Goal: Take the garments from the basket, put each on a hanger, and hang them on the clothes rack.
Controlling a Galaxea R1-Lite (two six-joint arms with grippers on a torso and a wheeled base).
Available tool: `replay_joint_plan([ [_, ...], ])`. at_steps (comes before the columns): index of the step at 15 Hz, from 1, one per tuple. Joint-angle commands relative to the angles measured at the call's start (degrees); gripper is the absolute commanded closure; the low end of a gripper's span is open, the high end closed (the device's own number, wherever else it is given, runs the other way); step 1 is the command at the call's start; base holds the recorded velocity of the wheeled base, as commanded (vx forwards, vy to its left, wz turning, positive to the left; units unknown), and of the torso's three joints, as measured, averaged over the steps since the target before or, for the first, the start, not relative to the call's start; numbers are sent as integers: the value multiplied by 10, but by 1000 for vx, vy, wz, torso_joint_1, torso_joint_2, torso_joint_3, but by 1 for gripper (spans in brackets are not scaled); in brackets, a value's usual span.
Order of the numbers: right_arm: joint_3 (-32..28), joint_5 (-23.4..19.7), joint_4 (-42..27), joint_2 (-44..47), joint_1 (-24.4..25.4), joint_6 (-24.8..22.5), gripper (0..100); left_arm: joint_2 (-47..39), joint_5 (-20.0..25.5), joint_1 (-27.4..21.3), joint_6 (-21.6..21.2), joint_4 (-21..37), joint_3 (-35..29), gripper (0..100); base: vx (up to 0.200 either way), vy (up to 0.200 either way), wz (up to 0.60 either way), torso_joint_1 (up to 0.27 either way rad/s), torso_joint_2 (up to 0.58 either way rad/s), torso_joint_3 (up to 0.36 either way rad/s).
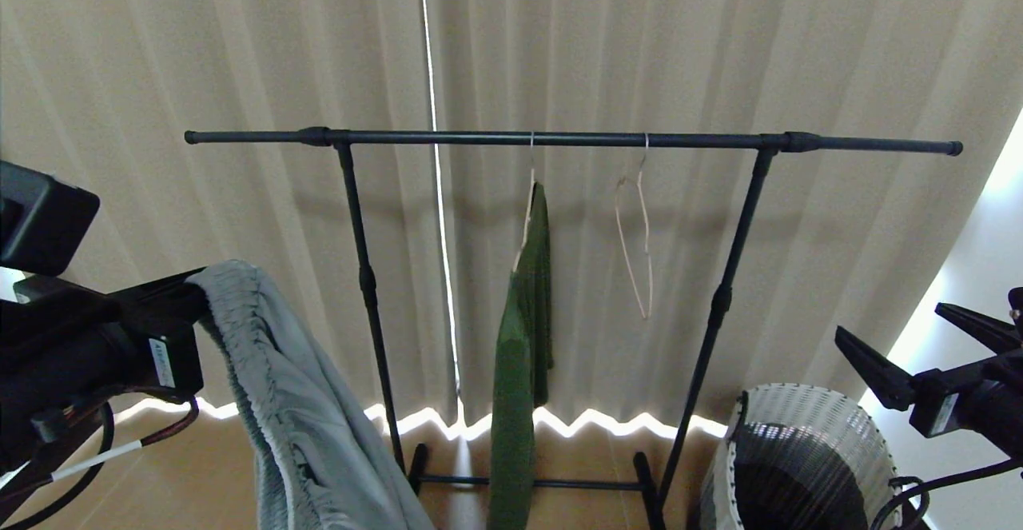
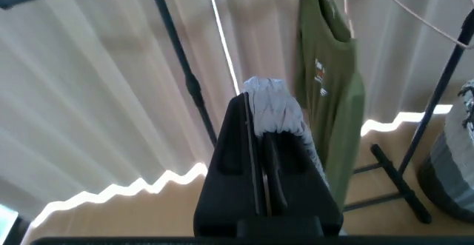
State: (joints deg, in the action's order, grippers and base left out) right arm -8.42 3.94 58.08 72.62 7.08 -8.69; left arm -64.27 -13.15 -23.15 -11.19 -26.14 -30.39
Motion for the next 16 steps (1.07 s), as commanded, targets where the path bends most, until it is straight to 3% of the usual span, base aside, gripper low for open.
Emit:
replay_joint_plan([
  [1, 0, 0, 0, -1, 1, 0, 0, 0, 1, -2, -1, -2, 1, 100, 0, 0, 0, 0, 0, 0],
  [8, 24, -1, -7, -3, 0, 1, 0, -1, 1, -3, -1, -27, 17, 100, 0, 0, 0, 0, 0, 0],
  [16, 9, 2, -8, 54, 5, -2, 0, 1, 2, -4, 0, -27, 19, 100, 200, 0, 0, 4, 3, 4],
])
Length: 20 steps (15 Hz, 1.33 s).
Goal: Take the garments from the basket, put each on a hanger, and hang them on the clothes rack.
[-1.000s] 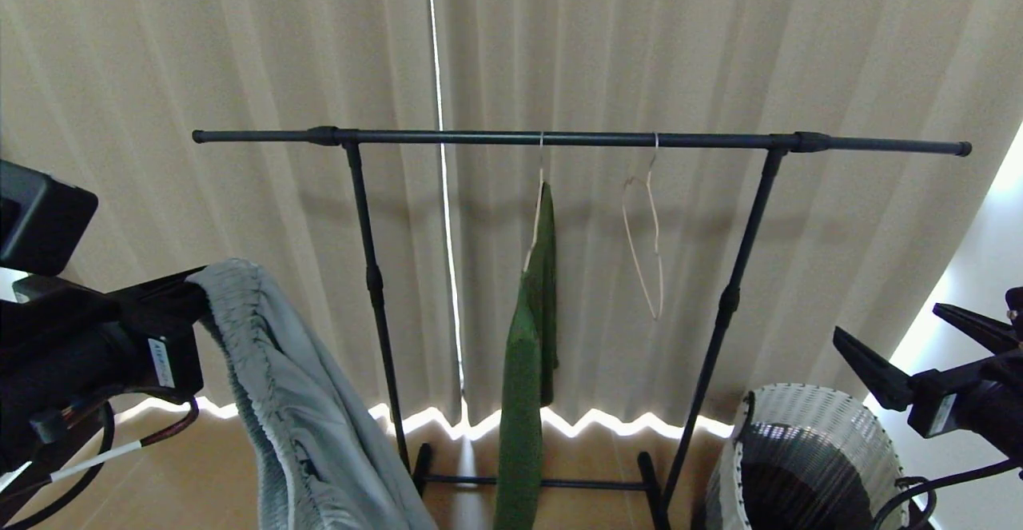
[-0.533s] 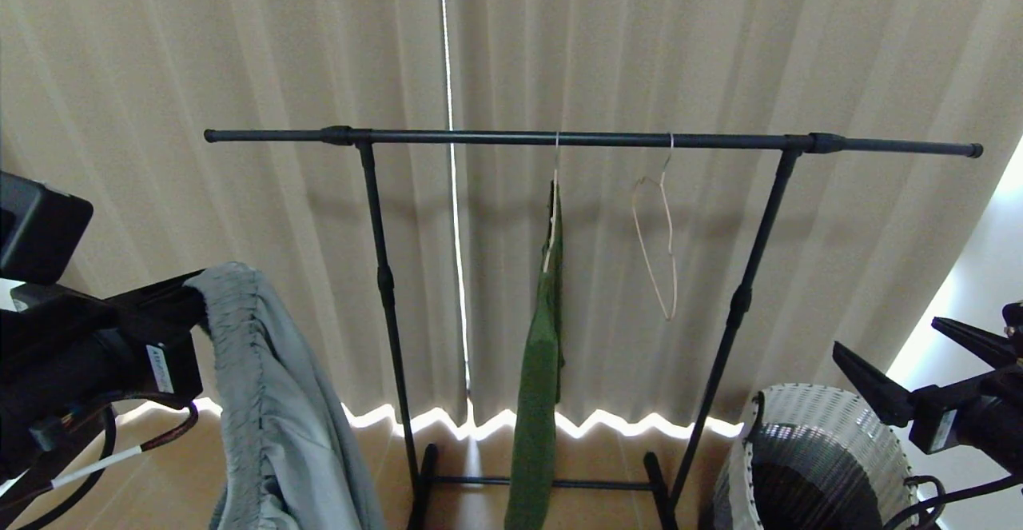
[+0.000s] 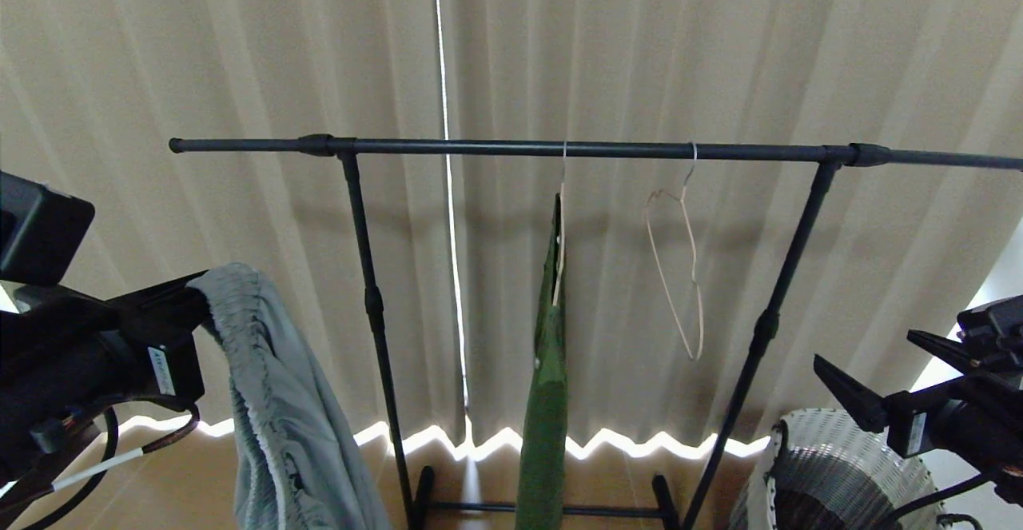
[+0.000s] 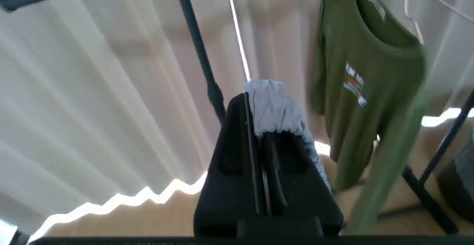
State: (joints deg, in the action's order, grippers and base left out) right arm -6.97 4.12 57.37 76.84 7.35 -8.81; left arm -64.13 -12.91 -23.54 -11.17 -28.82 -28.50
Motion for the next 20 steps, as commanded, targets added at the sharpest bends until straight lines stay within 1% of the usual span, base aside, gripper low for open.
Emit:
replay_joint_plan([
  [1, -16, 0, -2, 12, 3, -1, 0, 0, -1, 0, -1, 0, 1, 100, 200, 0, 0, 7, 2, -2],
  [2, -28, 1, -2, 13, 6, -1, 0, 0, -1, 0, -1, -1, 3, 100, 200, 0, 0, 12, 2, 2],
  [3, -42, 2, -8, 15, 9, -1, 0, 1, 0, 0, -1, -3, 8, 100, 0, 0, 0, 0, 0, 0],
  [4, -59, 2, -23, 16, 12, -1, 0, 2, 6, 0, -1, -4, 13, 100, 0, 0, 0, 0, 0, 0],
  [5, -94, 1, -60, 15, 14, 4, 0, 3, 19, 0, -1, -4, 19, 100, 0, 0, 0, 0, 0, 0],
  [6, -121, 2, -91, 15, 28, 20, 0, 2, 23, 0, -1, -4, 19, 100, 0, 0, 0, 0, 0, 0],
  [8, -185, 12, -168, 16, 69, 80, 0, 2, 23, 0, -1, -4, 18, 100, 0, 0, 0, 0, 0, 0],
  [10, -231, 24, -234, 23, 97, 107, 0, 2, 23, 0, -1, -4, 16, 100, 0, 0, 0, 0, 0, 0],
  [11, -266, 34, -277, 38, 115, 118, 0, 2, 23, 0, -1, -4, 16, 100, 0, 0, 0, 0, 0, 0],
  [13, -302, 59, -302, 72, 137, 119, 0, 2, 23, 0, -1, -4, 17, 100, 0, 0, 0, 0, 0, 0],
  [15, -339, 113, -312, 138, 142, 119, 0, 4, 23, 0, -1, -4, 15, 100, 0, 0, 0, 0, 0, 0],
  [16, -354, 126, -313, 162, 142, 119, 0, 8, 23, 0, -1, -4, 16, 100, 0, 0, 0, 0, 0, 0],
  [18, -372, 128, -335, 193, 142, 122, 0, 10, 23, 0, -1, -4, 19, 100, 0, 0, 0, 0, 0, 0],
  [20, -399, 133, -367, 216, 143, 157, 0, 10, 24, 0, 0, -4, 19, 100, 0, 0, 0, 0, 0, 0],
])
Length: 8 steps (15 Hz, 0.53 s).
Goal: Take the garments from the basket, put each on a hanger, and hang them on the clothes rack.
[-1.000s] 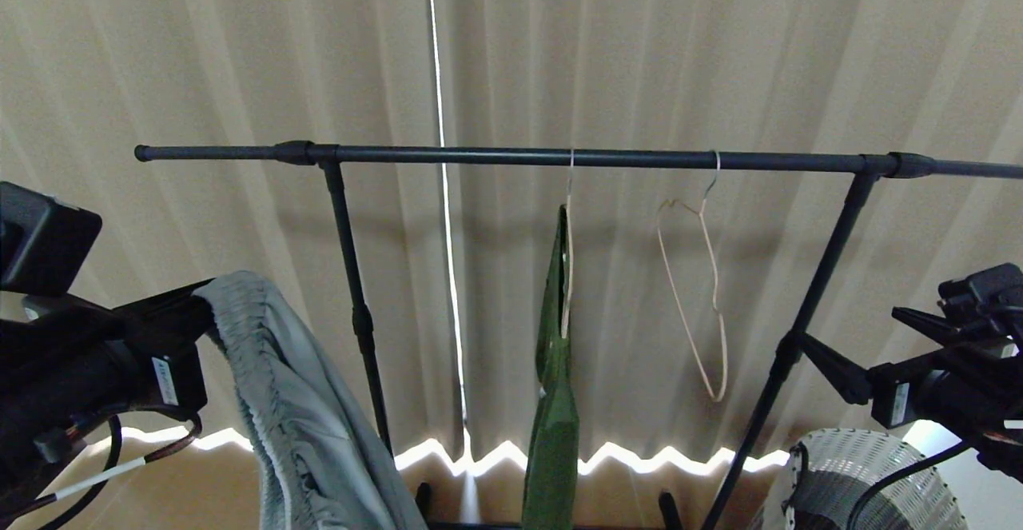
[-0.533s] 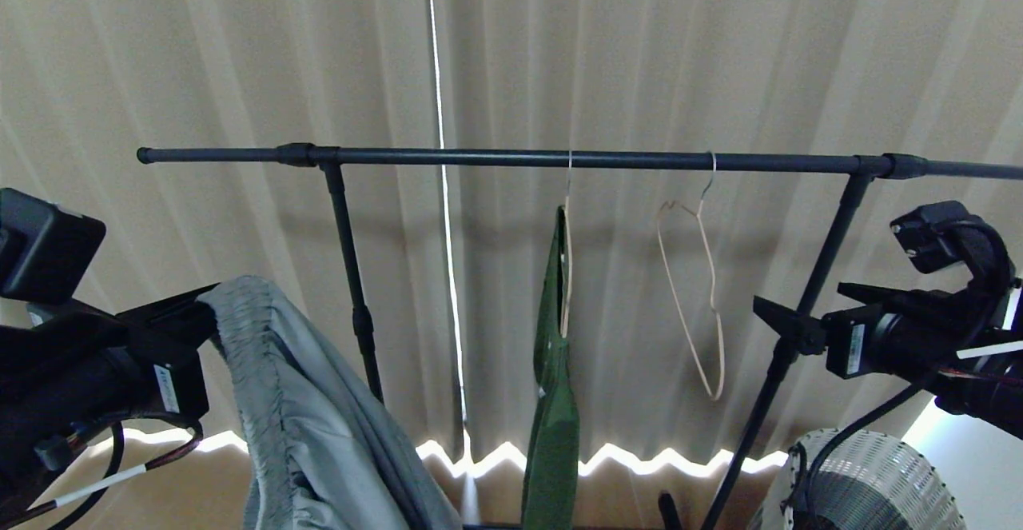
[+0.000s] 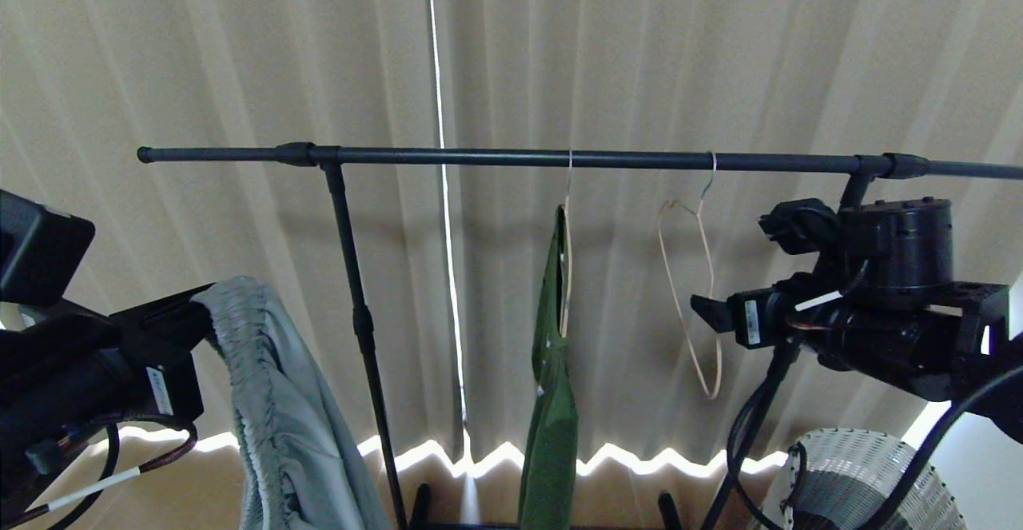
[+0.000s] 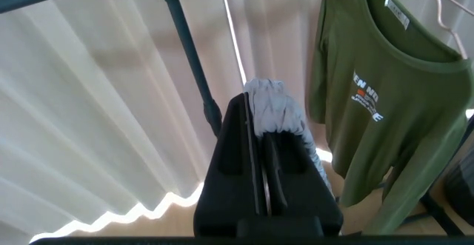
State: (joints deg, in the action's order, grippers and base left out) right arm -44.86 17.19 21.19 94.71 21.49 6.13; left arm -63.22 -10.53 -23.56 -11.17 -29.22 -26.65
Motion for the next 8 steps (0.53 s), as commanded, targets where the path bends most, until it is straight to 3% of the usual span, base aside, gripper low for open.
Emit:
replay_joint_plan([
  [1, -34, 11, -17, 48, 4, 23, 0, 1, 0, 0, 0, 0, 2, 100, 0, 0, 0, 0, 0, 0],
  [4, -72, 45, -30, 79, 10, 61, 0, 0, 0, 0, 0, 0, 3, 100, 0, 0, 0, 0, 0, 0],
  [8, -92, 48, -29, 104, 11, 71, 0, 1, 0, -5, 0, 0, 3, 100, 0, 0, 0, 0, 0, 0],
])
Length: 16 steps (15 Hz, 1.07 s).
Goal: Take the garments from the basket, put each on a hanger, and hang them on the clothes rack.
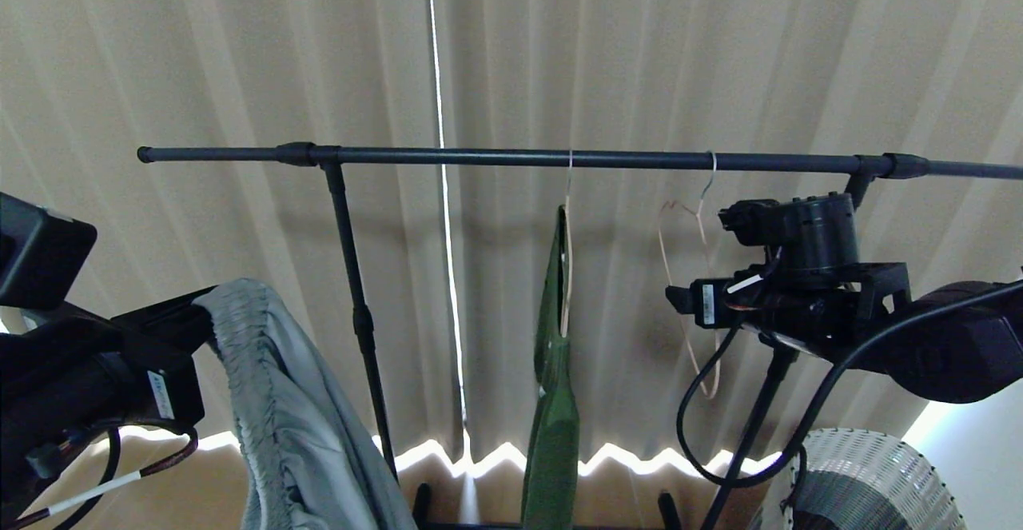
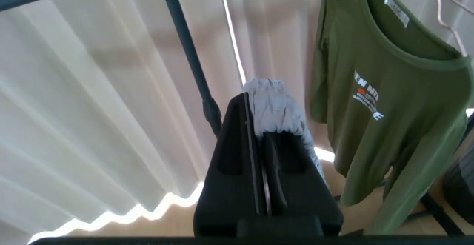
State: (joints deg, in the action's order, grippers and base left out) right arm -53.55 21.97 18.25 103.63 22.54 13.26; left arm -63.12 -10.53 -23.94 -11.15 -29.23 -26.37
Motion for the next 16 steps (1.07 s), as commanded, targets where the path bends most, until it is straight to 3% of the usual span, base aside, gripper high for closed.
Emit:
replay_joint_plan([
  [1, -8, 2, 0, 21, 0, 4, 0, 0, -1, -2, 0, 0, 0, 100, 0, 0, 0, 0, 0, 0],
  [7, -19, 19, 0, 21, 0, 4, 0, 2, 0, -2, -1, 0, 0, 100, 0, 0, 0, 0, 0, 0],
  [8, -19, 25, 0, 22, 0, 4, 100, 2, -1, -2, -1, 0, 0, 100, 0, 0, 0, 0, 0, 0],
  [16, -11, 36, 1, 10, -2, 4, 100, 3, 0, -2, -1, 1, 2, 100, 0, 0, 0, 0, 0, 0],
])
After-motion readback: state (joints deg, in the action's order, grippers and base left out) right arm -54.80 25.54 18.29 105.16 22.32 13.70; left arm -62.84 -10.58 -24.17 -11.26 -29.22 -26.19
